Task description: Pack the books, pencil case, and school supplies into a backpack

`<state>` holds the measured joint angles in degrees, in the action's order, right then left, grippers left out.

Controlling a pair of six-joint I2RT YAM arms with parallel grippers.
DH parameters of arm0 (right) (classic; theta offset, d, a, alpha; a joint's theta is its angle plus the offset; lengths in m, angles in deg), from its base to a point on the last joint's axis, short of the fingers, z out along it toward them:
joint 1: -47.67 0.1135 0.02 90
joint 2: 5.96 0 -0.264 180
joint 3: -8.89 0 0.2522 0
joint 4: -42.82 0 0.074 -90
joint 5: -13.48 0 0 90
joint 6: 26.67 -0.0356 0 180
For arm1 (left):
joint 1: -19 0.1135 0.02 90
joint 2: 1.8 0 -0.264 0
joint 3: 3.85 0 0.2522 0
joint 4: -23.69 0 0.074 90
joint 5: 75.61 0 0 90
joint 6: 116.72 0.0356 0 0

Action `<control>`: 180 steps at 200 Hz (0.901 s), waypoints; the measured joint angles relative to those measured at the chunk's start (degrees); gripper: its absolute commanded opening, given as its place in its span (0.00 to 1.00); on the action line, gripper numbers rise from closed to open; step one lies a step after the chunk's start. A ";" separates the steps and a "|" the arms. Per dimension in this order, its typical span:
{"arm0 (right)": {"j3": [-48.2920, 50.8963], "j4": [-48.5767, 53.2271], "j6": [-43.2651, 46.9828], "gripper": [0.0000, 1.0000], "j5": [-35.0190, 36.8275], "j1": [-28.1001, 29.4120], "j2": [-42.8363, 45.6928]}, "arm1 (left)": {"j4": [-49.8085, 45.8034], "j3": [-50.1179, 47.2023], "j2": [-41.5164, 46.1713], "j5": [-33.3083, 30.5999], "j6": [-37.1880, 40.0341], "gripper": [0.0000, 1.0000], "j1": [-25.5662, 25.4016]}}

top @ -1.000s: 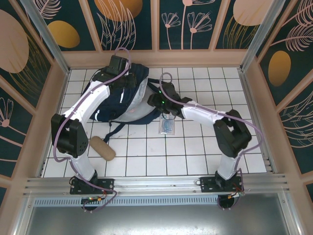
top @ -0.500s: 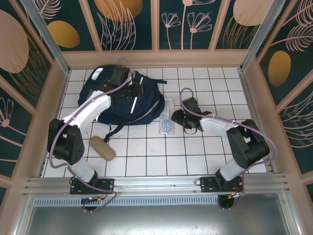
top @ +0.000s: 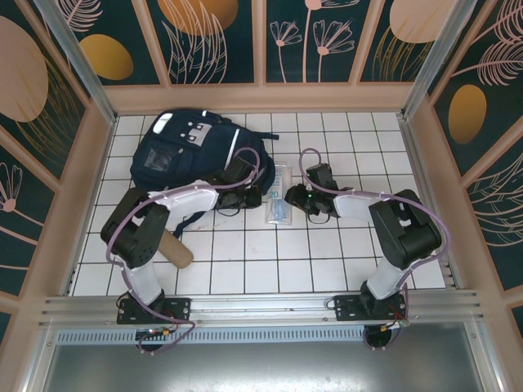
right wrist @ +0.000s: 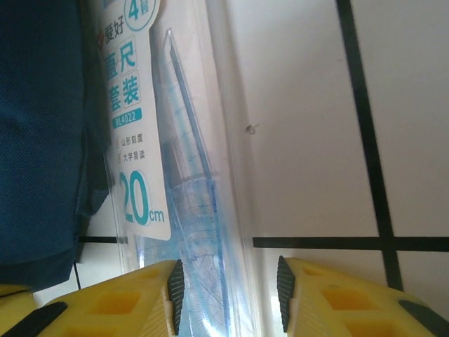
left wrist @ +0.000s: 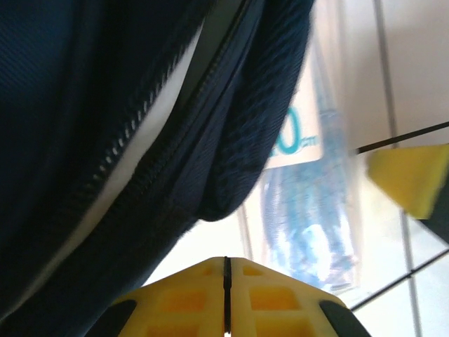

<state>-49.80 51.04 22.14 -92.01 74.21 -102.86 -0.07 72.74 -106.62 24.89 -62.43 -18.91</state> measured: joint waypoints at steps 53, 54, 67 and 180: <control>-0.02 -2.32 0.00 0.42 -2.71 0.02 -1.90 | 3.61 -1.14 -3.87 0.02 -0.87 0.09 -0.90; -0.02 -2.34 0.00 0.42 -2.73 0.02 -1.92 | 3.67 -1.14 -3.91 0.02 -0.87 0.09 -0.92; -0.02 -2.45 0.00 0.40 -2.91 0.02 -1.97 | 4.48 -1.14 -4.70 0.02 -1.05 0.09 -1.14; 0.44 -8.92 -2.27 0.00 -11.02 0.13 -1.66 | 5.55 -1.07 -5.11 0.09 -1.49 0.09 -1.44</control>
<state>-49.36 42.12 19.87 -103.02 74.35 -104.52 5.48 71.67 -111.73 24.98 -63.91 -20.35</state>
